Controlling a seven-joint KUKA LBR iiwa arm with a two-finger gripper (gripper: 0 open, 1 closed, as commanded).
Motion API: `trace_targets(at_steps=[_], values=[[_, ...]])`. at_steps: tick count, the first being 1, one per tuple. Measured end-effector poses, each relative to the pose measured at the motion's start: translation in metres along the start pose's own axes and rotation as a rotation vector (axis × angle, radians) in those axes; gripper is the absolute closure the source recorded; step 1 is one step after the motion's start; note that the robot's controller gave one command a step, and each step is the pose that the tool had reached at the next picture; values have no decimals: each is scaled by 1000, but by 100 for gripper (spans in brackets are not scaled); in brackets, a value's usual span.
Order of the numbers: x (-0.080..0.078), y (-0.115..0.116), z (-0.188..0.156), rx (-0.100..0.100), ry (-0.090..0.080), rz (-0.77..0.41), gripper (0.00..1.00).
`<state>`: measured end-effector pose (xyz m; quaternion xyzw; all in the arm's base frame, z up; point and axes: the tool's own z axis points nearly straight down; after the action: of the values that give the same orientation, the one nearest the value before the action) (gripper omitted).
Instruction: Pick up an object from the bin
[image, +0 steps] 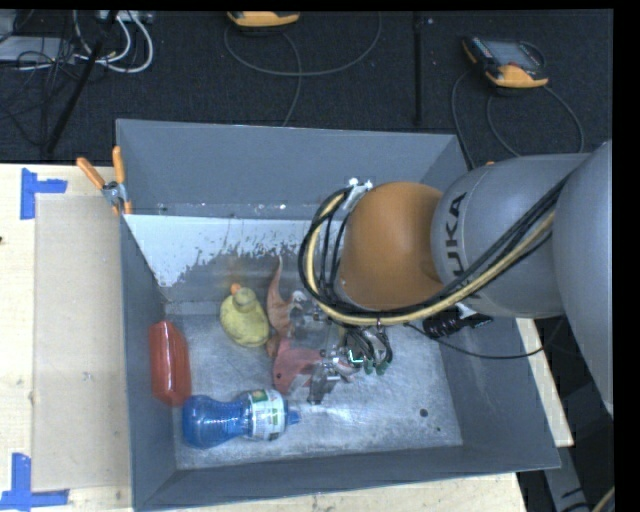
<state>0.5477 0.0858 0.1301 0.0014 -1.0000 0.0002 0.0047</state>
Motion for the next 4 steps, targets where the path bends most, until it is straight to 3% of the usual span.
trace_targets(at_steps=[2,3,4], values=[[-9,-9,11,-1,-9,-50,0],[13,18,37,2,-8,-120,0],[-31,39,55,-5,-11,-97,100]])
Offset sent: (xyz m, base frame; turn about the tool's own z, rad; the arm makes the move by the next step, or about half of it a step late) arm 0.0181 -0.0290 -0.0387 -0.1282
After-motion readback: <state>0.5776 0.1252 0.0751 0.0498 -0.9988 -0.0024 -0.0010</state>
